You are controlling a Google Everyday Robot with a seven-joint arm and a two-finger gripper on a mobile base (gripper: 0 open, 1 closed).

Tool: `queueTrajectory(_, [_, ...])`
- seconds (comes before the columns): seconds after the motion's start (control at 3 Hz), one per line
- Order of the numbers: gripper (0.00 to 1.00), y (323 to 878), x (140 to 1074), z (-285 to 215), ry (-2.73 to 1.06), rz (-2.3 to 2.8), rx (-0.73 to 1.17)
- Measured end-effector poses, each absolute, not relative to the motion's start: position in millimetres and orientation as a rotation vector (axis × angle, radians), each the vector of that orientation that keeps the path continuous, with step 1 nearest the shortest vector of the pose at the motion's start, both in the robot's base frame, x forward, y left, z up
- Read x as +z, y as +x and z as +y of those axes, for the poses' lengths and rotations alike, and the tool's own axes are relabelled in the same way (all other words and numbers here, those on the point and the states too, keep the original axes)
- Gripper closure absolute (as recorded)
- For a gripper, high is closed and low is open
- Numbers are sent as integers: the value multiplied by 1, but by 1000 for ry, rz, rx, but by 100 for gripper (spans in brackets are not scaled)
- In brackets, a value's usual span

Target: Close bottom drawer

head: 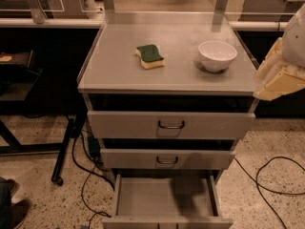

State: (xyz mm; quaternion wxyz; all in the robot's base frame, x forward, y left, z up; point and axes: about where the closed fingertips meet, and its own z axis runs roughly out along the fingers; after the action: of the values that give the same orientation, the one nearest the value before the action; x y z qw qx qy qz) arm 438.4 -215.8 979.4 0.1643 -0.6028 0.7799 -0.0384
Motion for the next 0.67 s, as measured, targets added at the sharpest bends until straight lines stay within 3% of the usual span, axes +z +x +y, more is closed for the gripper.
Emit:
queueTrajectory(0.33, [87, 438, 979, -216, -1718, 2223, -109])
queueTrajectory(0.67, [100, 438, 979, -216, -1718, 2223, -109])
